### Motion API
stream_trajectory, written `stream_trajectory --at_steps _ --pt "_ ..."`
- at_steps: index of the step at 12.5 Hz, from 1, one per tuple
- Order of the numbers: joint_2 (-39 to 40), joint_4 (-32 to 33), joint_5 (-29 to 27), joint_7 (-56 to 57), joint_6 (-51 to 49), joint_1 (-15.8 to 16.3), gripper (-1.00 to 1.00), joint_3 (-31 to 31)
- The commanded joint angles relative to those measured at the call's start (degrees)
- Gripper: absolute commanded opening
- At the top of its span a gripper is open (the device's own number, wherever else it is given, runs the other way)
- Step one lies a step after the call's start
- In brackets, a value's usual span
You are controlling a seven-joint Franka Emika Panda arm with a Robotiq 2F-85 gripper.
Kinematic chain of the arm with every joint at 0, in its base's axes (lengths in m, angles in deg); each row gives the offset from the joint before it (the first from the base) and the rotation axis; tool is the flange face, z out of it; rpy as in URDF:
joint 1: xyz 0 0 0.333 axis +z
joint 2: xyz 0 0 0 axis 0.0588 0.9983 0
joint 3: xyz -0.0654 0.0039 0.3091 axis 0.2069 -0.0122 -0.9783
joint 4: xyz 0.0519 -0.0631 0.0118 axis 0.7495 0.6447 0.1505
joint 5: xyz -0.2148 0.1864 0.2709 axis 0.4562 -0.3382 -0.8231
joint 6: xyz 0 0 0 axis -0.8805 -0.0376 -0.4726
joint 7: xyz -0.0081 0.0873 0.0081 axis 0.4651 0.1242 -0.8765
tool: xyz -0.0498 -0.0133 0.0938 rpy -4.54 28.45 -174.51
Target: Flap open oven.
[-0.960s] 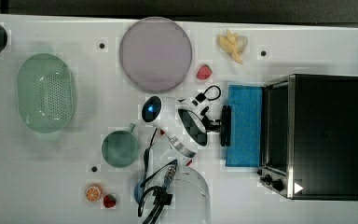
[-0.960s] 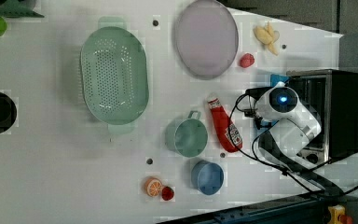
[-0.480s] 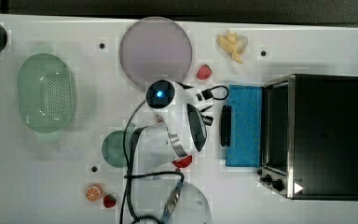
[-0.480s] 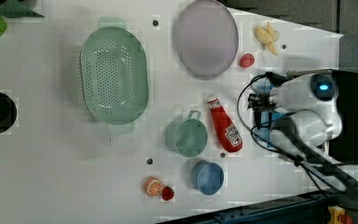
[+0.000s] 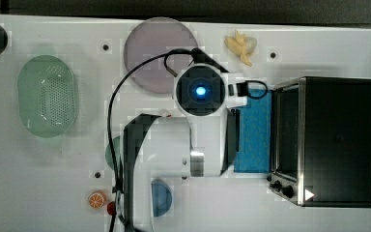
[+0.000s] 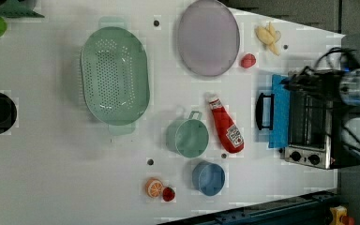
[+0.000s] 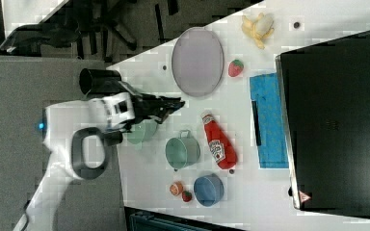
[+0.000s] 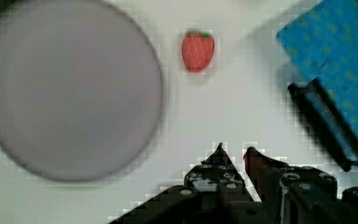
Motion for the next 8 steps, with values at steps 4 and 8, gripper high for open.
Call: stream_trajectory --at_steps 4,8 --pt "-7.38 -6.50 -0.94 -8.20 -16.27 -0.90 -0.65 1.57" --pt "-13.27 -8.54 -0.94 -9.27 -25.06 -0.85 -0.65 1.35"
